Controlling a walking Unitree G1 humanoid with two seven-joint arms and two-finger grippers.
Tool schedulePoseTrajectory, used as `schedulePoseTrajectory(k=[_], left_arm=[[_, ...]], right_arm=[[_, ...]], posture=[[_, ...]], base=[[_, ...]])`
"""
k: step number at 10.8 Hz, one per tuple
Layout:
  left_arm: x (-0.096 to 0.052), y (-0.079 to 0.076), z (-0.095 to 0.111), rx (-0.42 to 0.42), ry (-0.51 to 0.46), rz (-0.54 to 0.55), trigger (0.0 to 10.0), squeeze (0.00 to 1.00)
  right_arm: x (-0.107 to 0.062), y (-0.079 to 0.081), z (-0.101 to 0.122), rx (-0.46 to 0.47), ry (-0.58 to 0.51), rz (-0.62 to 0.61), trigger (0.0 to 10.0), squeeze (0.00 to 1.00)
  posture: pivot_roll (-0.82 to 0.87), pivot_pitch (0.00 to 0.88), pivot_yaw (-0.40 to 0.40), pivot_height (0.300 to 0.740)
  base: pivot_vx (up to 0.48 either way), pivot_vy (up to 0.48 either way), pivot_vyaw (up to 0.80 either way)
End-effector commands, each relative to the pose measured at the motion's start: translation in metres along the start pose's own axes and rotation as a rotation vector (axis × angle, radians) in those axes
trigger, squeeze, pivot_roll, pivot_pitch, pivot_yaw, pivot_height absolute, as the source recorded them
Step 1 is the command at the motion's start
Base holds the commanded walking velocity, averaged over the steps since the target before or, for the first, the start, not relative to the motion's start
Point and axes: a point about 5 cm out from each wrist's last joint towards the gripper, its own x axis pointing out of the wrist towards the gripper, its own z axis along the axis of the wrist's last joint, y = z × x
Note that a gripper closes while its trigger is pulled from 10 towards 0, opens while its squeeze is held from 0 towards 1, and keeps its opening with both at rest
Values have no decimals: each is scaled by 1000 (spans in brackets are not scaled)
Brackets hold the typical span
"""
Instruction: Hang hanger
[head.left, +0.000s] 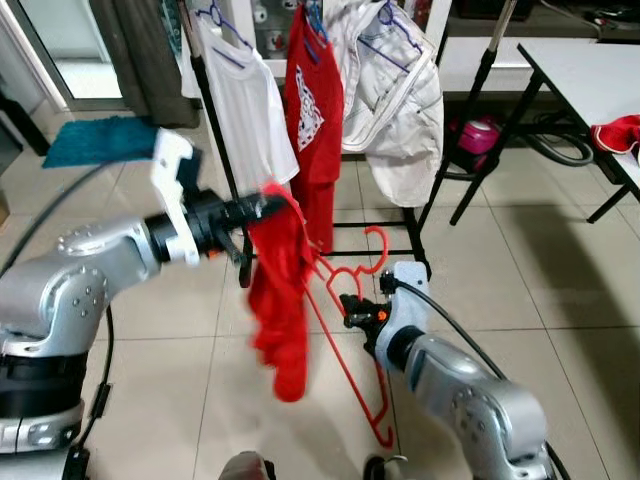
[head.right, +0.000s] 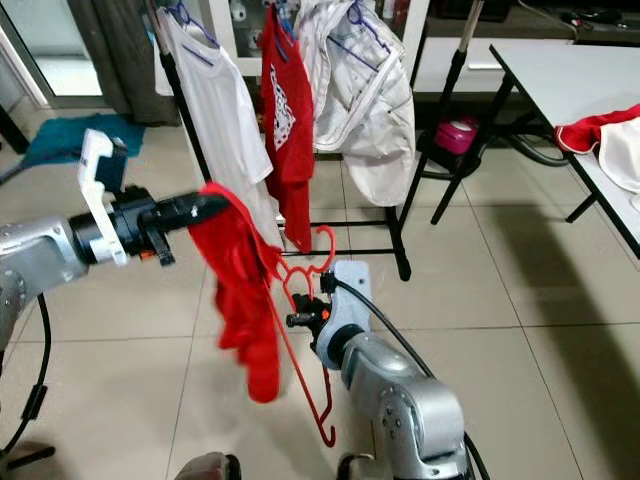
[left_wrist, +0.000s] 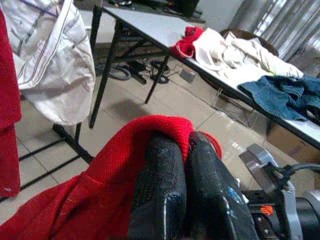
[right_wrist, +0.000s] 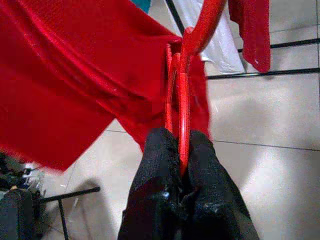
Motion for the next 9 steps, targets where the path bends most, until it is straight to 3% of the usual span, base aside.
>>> schedulePoseTrajectory(k=[1,4,5,7,8,9], left_arm=[[-1,-7,4,31,13,-32,0,0],[-15,-7,5,48,32,9,0,0],[-19,-7,4,46,35,20,0,0],[-23,-5,4,53,25,52,0,0],[-26,1,7,87,-4,100,0,0],[-29,7,9,114,-25,156,0,0]], right_arm=[[10,23,12,87,-78,58,10000,0],[8,-3,55,211,-407,-143,10000,0],[6,-7,63,225,-466,-154,10000,0],[10,-2,67,227,-495,-128,10000,0],[20,12,57,153,-399,-53,10000,0],[23,14,56,191,-405,-40,10000,0]], posture=[[101,114,26,740],[115,106,22,740],[118,106,23,740],[125,102,20,740],[127,101,20,740],[137,96,18,740]], base=[[0,0,0],[0,0,0],[0,0,0],[0,0,0],[0,0,0],[0,0,0]])
